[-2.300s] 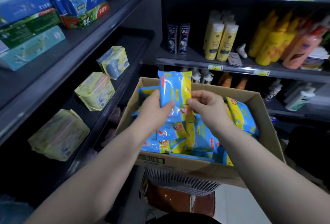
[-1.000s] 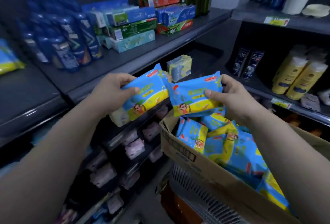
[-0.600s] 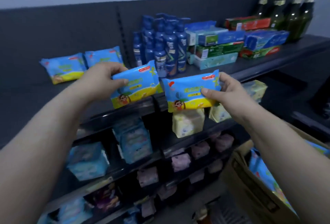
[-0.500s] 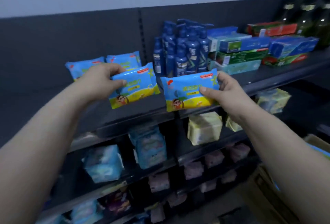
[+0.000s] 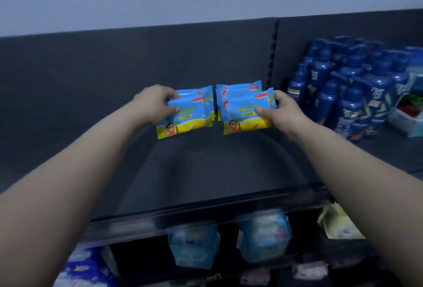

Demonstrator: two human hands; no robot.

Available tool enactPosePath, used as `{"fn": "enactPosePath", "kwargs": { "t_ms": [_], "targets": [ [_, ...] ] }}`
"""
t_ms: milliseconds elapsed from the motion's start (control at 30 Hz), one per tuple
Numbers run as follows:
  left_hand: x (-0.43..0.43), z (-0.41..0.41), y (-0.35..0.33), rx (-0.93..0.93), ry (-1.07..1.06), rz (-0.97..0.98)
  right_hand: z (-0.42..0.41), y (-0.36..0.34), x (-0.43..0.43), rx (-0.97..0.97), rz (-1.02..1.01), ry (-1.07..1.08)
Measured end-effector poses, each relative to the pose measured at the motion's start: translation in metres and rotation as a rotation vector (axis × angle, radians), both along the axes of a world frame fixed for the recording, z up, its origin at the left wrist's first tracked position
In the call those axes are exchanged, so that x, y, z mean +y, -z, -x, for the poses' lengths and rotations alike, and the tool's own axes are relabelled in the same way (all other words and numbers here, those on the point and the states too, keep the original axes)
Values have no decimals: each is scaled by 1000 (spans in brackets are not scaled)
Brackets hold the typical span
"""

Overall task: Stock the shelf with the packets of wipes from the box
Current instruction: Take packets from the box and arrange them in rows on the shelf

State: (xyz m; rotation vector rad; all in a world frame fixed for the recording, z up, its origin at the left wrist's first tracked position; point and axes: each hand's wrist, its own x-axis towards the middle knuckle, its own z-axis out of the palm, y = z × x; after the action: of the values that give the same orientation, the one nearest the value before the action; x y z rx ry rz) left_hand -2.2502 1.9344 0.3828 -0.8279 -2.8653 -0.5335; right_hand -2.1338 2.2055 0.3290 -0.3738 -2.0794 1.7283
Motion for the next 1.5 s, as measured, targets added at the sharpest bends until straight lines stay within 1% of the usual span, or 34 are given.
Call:
{"fn": "enactPosePath", "kwargs": {
  "t_ms": [100,200,333,400,567,700,800,967,1100,1267,1333,1400,1500],
  "targets": [
    [15,20,5,-3,37,34,26,6,6,-15,-5,26],
    [29,33,12,23,49,91,44,11,14,-27,-66,60],
    [40,38,24,161,19,168,57,13,23,-132,-277,156],
    [41,39,31,230,6,160,61,13,22,-163,-382,204],
    [44,40,46,351,3,124,69,15,15,-186,-485,207],
    [47,36,46,368,16,126,69,13,11,-228,-522,225],
    [48,32,45,351,23,154,65,11,4,-266,-600,235],
    [54,9,40,391,25,179,45,8,-6,-238,-649,222],
    [76,-35,31,429,139,51,4,-7,-13,-128,-746,182],
    [117,-119,19,477,387,-197,-93,-18,-4,106,-924,230],
    [137,-155,25,472,512,-301,-139,-12,7,96,-964,279],
    [161,-191,38,416,613,-382,-185,1,22,41,-992,341],
    [198,-244,64,287,727,-413,-255,24,47,-104,-1012,434]
  ]
}}
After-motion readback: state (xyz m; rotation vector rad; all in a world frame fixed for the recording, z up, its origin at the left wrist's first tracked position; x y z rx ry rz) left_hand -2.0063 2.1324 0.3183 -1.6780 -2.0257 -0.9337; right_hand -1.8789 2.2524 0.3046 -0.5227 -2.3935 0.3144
